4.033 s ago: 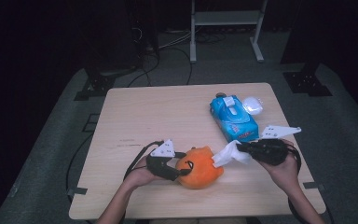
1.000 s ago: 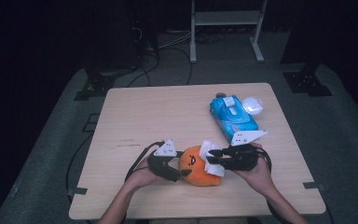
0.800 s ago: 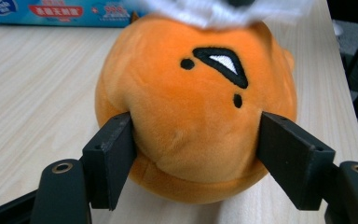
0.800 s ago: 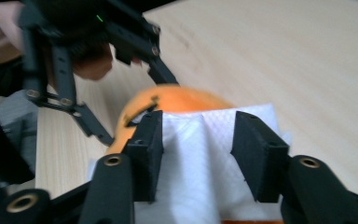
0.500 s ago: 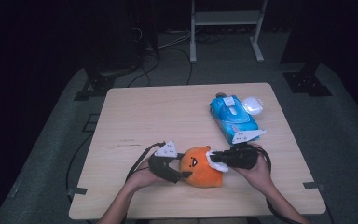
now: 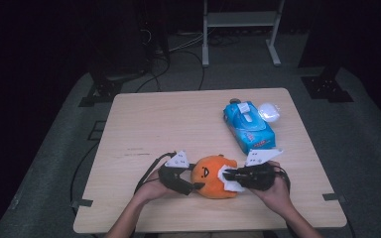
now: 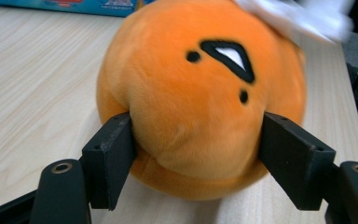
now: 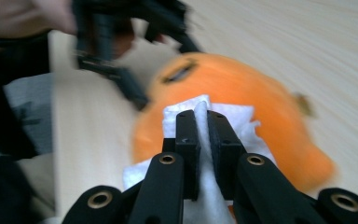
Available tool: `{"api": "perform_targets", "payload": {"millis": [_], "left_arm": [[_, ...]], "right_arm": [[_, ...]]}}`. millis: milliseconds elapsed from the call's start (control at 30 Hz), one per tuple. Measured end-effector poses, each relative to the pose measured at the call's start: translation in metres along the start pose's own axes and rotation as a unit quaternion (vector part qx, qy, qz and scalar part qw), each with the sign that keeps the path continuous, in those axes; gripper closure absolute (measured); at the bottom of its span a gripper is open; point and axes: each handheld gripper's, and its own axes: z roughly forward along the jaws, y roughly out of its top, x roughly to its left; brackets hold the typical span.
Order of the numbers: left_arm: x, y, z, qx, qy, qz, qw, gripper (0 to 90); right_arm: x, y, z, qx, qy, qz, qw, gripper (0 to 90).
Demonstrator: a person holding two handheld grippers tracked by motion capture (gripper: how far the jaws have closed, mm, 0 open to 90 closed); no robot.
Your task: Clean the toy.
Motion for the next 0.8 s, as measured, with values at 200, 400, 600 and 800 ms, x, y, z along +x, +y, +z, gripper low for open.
{"api": "perform_targets", "payload": {"millis": [200, 400, 600, 800], "left_arm": [[-0.005, 0.006, -0.002, 0.013, 0.005, 0.036, 0.9993, 23.7], [-0.009, 0.011, 0.002, -0.033, 0.033, 0.073, 0.9962, 24.1], [0.0, 0.005, 0.005, -0.037, 0.034, 0.025, 0.9984, 31.5], [0.005, -0.005, 0.004, -0.05, 0.024, -0.015, 0.9983, 32.4]], "right_arm": [[-0.011, -0.007, 0.0, -0.003, -0.004, 0.017, 0.9998, 83.1], [-0.014, -0.006, 0.001, -0.005, 0.001, 0.018, 0.9998, 83.1], [0.007, 0.003, 0.007, -0.014, 0.027, -0.009, 0.9995, 83.0], [0.018, 0.005, 0.011, 0.007, 0.0, -0.054, 0.9985, 83.1]]}}
